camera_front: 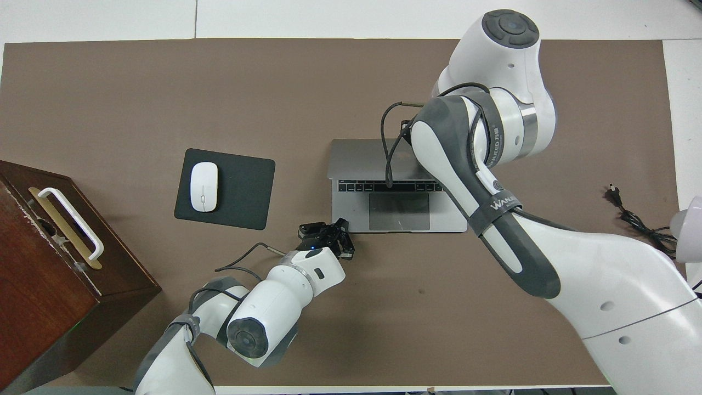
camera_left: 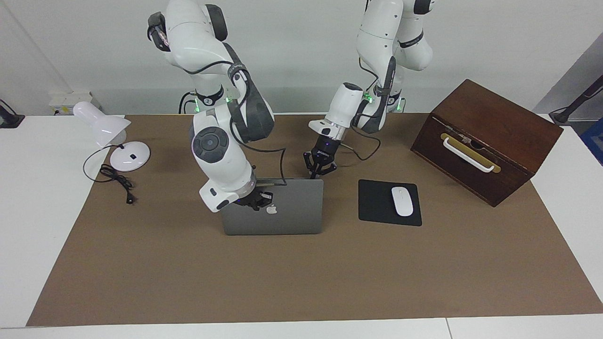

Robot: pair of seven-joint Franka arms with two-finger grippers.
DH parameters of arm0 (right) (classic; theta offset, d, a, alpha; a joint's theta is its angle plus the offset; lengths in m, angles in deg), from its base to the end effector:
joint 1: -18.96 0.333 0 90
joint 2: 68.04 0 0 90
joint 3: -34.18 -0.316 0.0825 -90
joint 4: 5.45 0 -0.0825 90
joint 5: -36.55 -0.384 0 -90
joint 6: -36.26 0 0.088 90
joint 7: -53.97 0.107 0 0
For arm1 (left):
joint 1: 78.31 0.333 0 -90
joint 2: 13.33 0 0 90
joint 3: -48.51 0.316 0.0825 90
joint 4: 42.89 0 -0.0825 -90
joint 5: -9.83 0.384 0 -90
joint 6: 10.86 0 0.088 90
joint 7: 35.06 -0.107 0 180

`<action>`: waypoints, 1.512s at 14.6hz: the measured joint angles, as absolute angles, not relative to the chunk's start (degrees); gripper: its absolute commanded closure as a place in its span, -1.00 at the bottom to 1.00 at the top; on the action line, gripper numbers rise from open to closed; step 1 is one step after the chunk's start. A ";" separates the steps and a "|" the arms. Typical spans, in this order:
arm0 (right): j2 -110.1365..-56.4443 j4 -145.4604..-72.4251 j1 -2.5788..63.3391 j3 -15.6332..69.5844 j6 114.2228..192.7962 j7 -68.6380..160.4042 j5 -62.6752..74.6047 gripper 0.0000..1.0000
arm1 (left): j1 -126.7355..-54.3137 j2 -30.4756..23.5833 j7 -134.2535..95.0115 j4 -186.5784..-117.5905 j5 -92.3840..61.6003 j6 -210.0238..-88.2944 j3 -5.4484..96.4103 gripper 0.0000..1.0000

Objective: Close laptop with both arms
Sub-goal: 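Push the lid down with the right gripper while the left gripper holds the base, then press the closed lid flat with the right gripper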

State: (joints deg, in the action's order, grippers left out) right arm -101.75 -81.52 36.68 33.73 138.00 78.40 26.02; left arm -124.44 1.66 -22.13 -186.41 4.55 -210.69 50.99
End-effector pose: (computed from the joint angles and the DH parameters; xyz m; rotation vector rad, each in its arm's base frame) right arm 0.6662 0.2341 0.3810 -2.9993 0.2411 0.2966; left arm 0.3803 -0.3477 0.2676 2.6029 -0.5867 0.8917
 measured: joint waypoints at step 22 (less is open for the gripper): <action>-100.78 -90.98 37.59 33.15 147.09 78.40 25.93 1.00 | -124.44 1.68 -22.75 -186.41 4.55 -210.74 51.00 1.00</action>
